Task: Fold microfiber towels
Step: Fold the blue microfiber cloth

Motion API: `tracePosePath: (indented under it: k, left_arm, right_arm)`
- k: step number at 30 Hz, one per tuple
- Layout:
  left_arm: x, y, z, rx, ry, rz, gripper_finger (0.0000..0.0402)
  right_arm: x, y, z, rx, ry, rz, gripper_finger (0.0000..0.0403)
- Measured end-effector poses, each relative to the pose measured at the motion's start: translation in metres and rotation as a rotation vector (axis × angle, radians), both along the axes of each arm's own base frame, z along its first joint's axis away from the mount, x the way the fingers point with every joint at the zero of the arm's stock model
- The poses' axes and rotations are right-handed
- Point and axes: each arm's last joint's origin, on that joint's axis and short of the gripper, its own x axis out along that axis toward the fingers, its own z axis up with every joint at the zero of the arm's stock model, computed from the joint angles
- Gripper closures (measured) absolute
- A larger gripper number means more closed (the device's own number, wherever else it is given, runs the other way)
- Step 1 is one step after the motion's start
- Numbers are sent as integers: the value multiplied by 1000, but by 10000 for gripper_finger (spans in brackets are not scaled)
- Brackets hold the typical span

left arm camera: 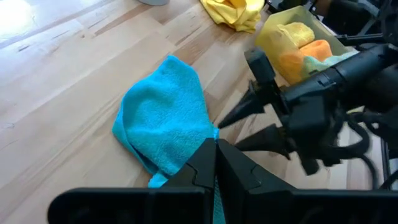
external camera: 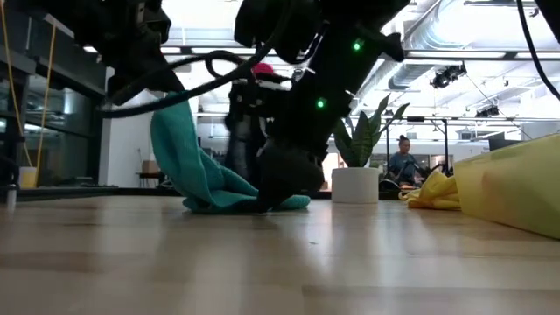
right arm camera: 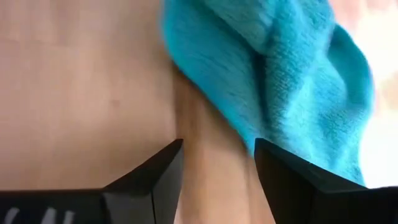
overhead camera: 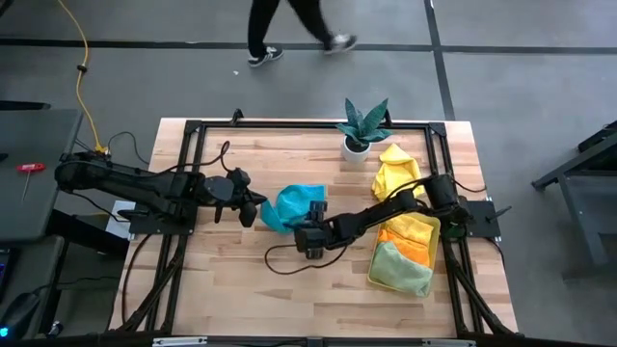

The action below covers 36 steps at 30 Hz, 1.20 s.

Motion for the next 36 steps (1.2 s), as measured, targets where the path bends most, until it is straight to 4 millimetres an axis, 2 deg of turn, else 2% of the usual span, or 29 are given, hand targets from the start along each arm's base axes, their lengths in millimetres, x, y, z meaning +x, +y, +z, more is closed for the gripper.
tracePosePath:
  k: [6, 16, 21, 25, 31, 36]
  left_arm:
    - [0, 0, 0, -14, -8, 11, 401]
    - [1, 0, 1, -38, -21, 18, 401]
    - [3, -1, 4, -64, -64, 22, 401]
    - [2, -1, 8, -103, -111, 13, 401]
    - [-9, -2, 24, -151, -228, 33, 401]
    - [-21, 0, 38, -131, -329, 68, 401]
  right_arm:
    - [3, -10, 1, -67, -56, -105, 214]
    - [8, -19, -5, -57, -75, -126, 215]
    - [8, -24, -3, -137, -141, -243, 215]
    - [12, -31, 2, -105, -193, -326, 219]
    - [22, -45, 15, -51, -233, -375, 265]
    - [34, -59, 28, 81, -222, -289, 328]
